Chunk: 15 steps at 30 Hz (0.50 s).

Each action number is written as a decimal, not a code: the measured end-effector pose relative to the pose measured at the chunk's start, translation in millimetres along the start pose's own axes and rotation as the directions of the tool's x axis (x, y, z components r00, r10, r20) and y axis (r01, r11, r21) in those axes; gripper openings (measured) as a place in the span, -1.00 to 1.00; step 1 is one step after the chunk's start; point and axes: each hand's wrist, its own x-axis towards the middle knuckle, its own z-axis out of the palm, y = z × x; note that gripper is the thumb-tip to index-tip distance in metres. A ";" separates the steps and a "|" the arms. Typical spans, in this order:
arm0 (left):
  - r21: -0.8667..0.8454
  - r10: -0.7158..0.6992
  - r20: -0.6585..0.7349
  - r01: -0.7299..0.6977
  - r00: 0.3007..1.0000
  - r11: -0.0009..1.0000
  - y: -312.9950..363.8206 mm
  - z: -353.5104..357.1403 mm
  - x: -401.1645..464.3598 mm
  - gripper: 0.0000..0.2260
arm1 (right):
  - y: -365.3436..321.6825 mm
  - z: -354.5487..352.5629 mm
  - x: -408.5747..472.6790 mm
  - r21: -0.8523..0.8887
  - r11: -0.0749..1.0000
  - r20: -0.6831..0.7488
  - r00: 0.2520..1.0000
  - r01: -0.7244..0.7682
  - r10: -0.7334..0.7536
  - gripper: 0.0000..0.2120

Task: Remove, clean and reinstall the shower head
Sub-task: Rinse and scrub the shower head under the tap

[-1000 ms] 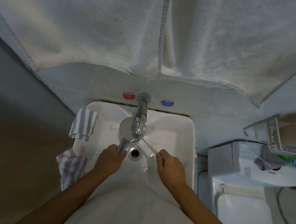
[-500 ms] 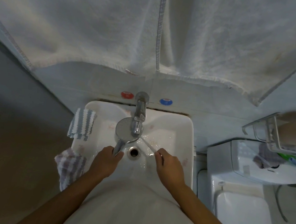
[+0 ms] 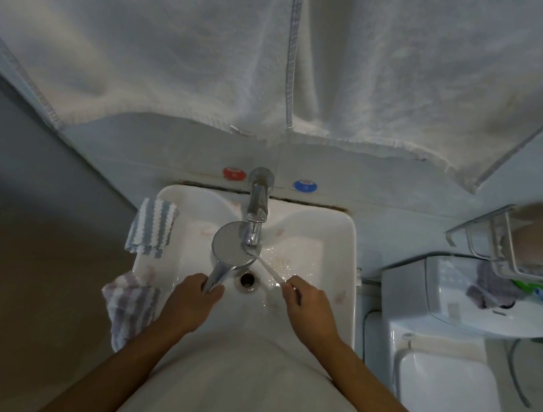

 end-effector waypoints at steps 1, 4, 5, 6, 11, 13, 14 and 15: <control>0.005 0.001 0.006 -0.001 1.000 1.000 -1.2 -0.1 -1.1 -0.75 | 1.7 -0.5 0.8 0.026 0.999 -0.023 0.999 -0.022 0.022 -0.73; 0.030 0.019 0.020 -0.020 1.000 0.999 -3.6 0.0 -4.1 -0.75 | 5.4 -2.1 3.3 0.087 0.994 -0.063 0.996 -0.065 0.071 -0.72; 0.040 0.023 0.017 -0.024 1.000 0.999 -4.5 -0.3 -4.5 -0.75 | 5.1 -1.4 2.5 0.084 0.995 -0.044 0.998 -0.048 0.052 -0.72; 0.047 0.027 0.013 -0.028 1.000 0.998 -4.7 -0.6 -5.3 -0.75 | 4.3 0.0 1.1 0.077 0.997 -0.017 0.999 -0.027 0.028 -0.73; 0.107 0.070 0.013 -0.071 0.997 0.992 -3.3 -1.8 -6.3 -0.72 | 3.9 1.1 2.6 0.076 0.996 -0.038 0.998 -0.041 0.044 -0.74; 0.134 0.088 0.006 -0.088 0.996 0.987 -1.9 -1.1 -7.8 -0.71 | 4.4 0.6 2.6 0.081 0.996 -0.024 0.999 -0.031 0.033 -0.74; 0.143 0.096 -0.004 -0.094 0.995 0.985 -2.0 -1.2 -8.1 -0.70 | 3.5 0.7 1.2 0.078 0.997 0.000 1.000 -0.015 0.015 -0.74; 0.159 0.104 -0.017 -0.100 0.994 0.982 -2.3 -1.5 -8.3 -0.70 | 2.5 1.0 -0.2 0.066 0.998 0.021 1.000 -0.001 -0.001 -0.73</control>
